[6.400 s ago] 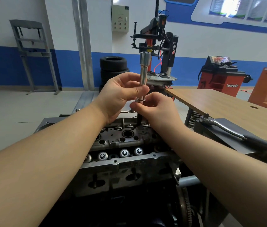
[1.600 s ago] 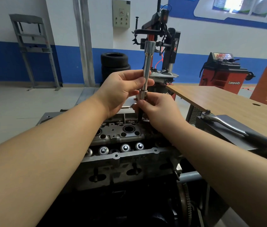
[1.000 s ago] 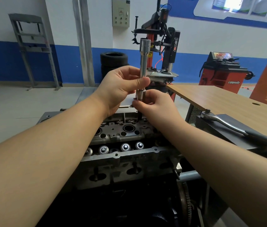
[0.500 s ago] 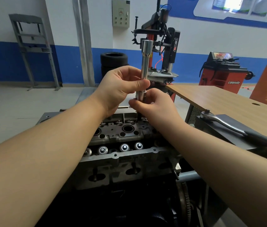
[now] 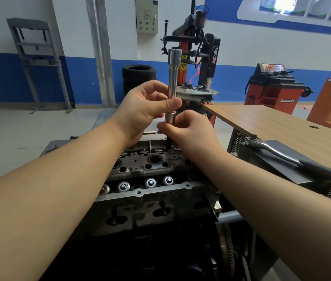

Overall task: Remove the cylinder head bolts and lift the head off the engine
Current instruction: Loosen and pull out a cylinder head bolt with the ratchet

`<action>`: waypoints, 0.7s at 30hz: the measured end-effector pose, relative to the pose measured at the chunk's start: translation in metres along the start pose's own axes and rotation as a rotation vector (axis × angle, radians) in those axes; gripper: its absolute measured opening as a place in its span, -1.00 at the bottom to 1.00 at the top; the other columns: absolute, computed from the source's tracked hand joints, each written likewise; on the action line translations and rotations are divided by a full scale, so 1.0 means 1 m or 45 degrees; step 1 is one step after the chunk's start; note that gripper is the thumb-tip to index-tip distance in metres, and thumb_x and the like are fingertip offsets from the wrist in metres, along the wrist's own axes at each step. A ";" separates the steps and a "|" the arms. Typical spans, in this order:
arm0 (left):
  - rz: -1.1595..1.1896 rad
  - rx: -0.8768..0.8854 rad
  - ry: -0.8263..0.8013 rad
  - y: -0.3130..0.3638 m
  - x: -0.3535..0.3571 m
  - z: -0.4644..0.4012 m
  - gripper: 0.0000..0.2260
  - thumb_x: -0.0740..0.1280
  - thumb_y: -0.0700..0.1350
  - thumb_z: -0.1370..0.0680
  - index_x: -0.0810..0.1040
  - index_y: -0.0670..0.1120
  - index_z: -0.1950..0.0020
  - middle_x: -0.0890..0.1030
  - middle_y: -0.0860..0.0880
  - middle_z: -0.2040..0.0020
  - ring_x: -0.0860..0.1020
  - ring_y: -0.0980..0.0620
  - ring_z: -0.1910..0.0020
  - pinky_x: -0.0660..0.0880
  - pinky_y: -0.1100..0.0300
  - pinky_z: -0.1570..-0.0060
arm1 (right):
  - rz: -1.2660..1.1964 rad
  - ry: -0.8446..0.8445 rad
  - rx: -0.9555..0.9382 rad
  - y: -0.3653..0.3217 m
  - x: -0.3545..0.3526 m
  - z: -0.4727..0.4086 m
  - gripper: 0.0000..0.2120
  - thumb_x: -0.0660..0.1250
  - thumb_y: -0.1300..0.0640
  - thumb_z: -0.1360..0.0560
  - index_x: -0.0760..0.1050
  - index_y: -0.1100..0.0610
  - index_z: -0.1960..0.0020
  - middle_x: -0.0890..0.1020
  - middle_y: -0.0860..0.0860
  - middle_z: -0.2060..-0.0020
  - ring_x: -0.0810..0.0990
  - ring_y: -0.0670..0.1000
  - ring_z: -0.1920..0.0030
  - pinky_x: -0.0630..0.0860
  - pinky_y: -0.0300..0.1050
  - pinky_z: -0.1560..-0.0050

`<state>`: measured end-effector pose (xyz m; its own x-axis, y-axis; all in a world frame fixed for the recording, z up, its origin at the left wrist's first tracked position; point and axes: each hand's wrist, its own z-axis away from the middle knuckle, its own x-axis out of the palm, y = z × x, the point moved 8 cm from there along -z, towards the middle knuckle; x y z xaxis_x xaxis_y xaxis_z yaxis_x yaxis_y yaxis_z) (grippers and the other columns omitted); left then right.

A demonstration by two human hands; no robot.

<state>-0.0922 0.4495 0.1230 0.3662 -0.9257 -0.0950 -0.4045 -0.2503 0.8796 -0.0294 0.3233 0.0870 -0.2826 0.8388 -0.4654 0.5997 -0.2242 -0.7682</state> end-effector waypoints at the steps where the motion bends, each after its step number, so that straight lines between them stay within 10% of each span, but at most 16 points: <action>1: -0.002 -0.009 -0.010 -0.001 0.001 0.000 -0.74 0.53 -0.04 -0.49 0.64 -0.09 -0.11 0.70 -0.03 0.10 0.66 -0.09 -0.02 0.52 -0.32 -0.28 | 0.016 0.014 -0.009 0.000 -0.001 0.000 -0.70 0.53 -0.17 -0.48 0.58 0.03 0.06 0.68 -0.05 0.21 0.67 -0.04 0.16 0.64 0.03 0.09; 5: 0.076 -0.076 -0.074 -0.007 0.006 -0.001 -0.77 0.27 -0.10 -0.73 0.65 -0.09 -0.31 0.76 -0.09 -0.13 0.71 -0.04 -0.18 0.64 0.06 -0.11 | 0.020 0.002 -0.083 -0.002 -0.002 0.000 -0.87 0.44 -0.03 -0.60 0.63 0.01 0.04 0.65 -0.13 0.28 0.62 -0.18 0.24 0.49 -0.14 0.17; 14: -0.047 0.017 0.058 0.002 -0.001 0.002 -0.60 0.50 0.00 -0.47 0.61 -0.11 -0.26 0.77 -0.07 0.01 0.70 -0.07 -0.05 0.49 -0.16 -0.18 | -0.052 0.091 -0.077 -0.002 -0.005 0.000 -0.76 0.55 -0.16 -0.46 0.58 -0.05 0.09 0.69 -0.09 0.23 0.68 -0.11 0.19 0.65 -0.07 0.13; 21: 0.026 -0.068 -0.047 -0.004 0.007 0.001 -0.76 0.25 -0.13 -0.74 0.63 -0.11 -0.34 0.76 -0.10 -0.15 0.70 -0.07 -0.24 0.54 -0.19 -0.38 | -0.010 0.036 -0.158 -0.006 -0.004 0.000 -0.91 0.40 0.01 -0.63 0.65 -0.03 0.02 0.69 -0.13 0.26 0.64 -0.17 0.22 0.52 -0.15 0.17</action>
<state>-0.0889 0.4438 0.1181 0.3270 -0.9404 -0.0928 -0.3658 -0.2165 0.9051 -0.0322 0.3213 0.0936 -0.2676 0.8542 -0.4457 0.6863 -0.1557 -0.7105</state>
